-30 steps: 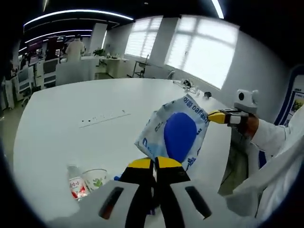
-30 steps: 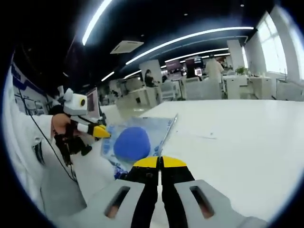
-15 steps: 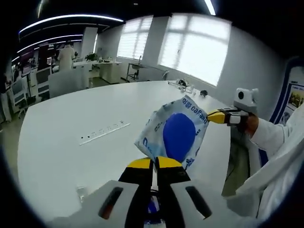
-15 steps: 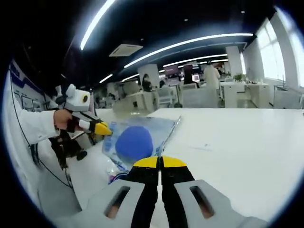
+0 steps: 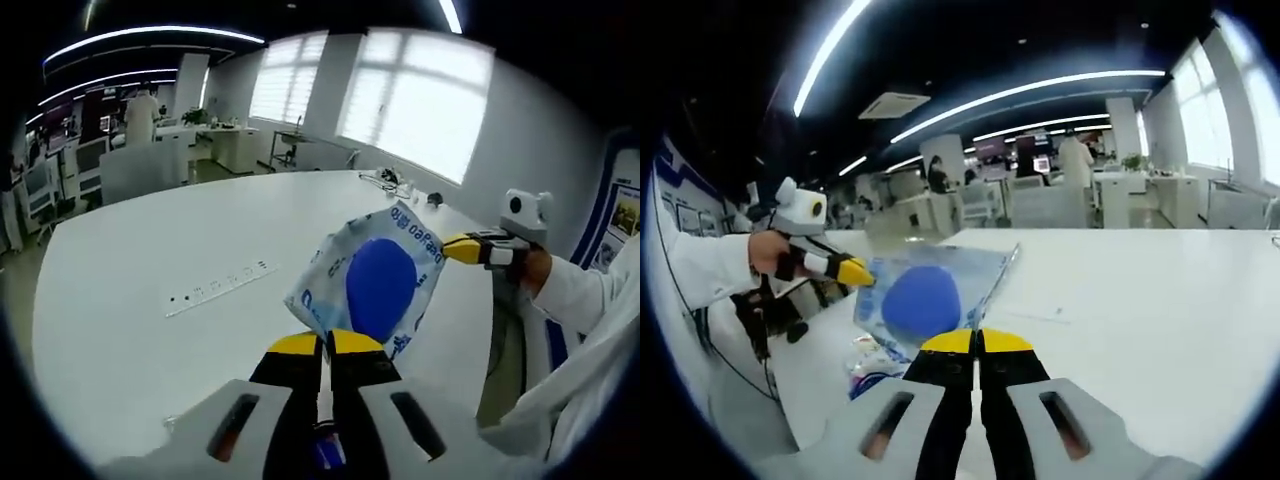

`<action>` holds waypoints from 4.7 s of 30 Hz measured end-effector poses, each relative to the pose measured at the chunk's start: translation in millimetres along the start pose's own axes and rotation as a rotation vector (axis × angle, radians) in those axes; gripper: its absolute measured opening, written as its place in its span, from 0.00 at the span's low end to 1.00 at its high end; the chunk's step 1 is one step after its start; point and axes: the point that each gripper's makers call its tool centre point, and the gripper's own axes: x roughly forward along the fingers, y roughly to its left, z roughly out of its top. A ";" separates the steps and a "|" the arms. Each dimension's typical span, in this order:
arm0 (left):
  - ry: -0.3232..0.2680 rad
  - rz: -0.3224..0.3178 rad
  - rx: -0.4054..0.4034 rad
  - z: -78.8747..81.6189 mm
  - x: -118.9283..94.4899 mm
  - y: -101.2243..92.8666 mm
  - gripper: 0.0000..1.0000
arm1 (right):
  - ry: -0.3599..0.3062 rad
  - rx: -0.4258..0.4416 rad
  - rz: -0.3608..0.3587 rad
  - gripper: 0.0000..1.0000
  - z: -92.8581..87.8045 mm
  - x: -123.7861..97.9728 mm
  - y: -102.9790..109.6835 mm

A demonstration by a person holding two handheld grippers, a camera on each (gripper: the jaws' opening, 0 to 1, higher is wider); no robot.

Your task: Arrange the tabletop items into an orderly group along one side of the table until the central work area is clear of visible clutter.

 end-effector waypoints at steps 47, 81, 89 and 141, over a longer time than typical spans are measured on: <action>0.302 0.023 -0.206 -105.5 142.9 58.0 0.00 | 0.264 0.220 -0.047 0.00 -150.5 67.1 -99.8; 0.362 0.020 -0.257 -133.0 162.5 73.8 0.05 | 0.269 0.273 -0.051 0.00 -177.2 80.2 -109.9; 0.362 0.008 -0.263 -134.6 163.3 72.3 0.11 | 0.287 0.266 -0.060 0.06 -181.9 79.1 -111.4; 0.173 0.033 -0.149 -83.2 116.0 73.1 0.65 | 0.215 0.242 -0.081 0.39 -143.2 61.3 -99.5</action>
